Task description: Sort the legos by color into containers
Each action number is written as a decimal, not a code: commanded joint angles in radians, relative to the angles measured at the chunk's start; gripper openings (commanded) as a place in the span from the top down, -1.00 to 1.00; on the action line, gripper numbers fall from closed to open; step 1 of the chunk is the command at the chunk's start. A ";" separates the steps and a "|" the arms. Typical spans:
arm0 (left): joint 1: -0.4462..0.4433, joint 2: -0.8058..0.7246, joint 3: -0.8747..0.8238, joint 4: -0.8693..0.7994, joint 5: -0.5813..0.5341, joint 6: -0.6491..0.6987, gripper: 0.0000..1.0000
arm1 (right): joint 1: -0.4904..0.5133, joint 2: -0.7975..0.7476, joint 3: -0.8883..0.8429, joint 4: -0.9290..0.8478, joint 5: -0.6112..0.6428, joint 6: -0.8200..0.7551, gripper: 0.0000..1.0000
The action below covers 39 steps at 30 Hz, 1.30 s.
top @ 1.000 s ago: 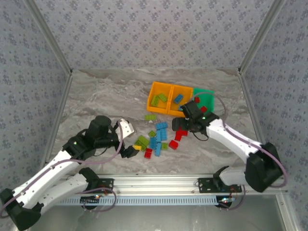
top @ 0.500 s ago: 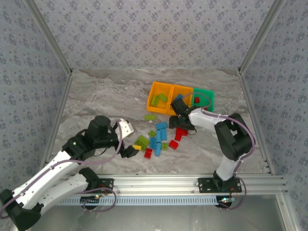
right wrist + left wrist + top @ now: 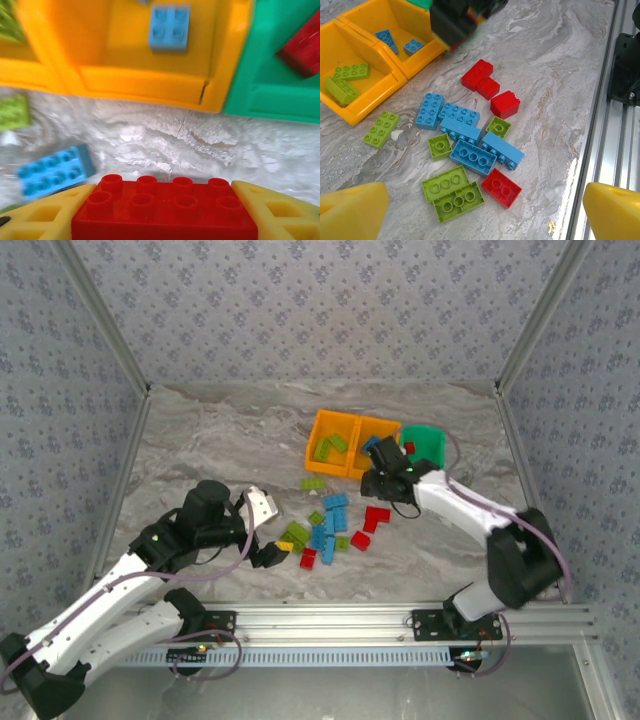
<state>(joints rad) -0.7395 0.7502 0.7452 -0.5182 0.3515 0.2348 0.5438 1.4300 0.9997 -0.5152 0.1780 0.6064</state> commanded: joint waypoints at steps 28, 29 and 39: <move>0.008 0.010 0.034 0.002 -0.083 -0.059 -0.99 | -0.400 0.120 0.372 -0.124 -0.136 -0.203 -0.66; 0.009 0.024 0.040 0.002 -0.101 -0.085 -0.98 | -0.385 0.057 0.340 -0.122 -0.154 -0.191 -0.67; -0.003 0.378 0.224 -0.053 -0.415 -0.644 -0.59 | 0.026 -0.492 0.078 -0.262 -0.219 -0.097 -0.83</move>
<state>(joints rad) -0.7399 1.0512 0.9009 -0.5507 0.0818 -0.1482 0.4831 0.9825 1.1389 -0.6586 -0.0395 0.4515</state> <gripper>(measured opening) 0.813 0.913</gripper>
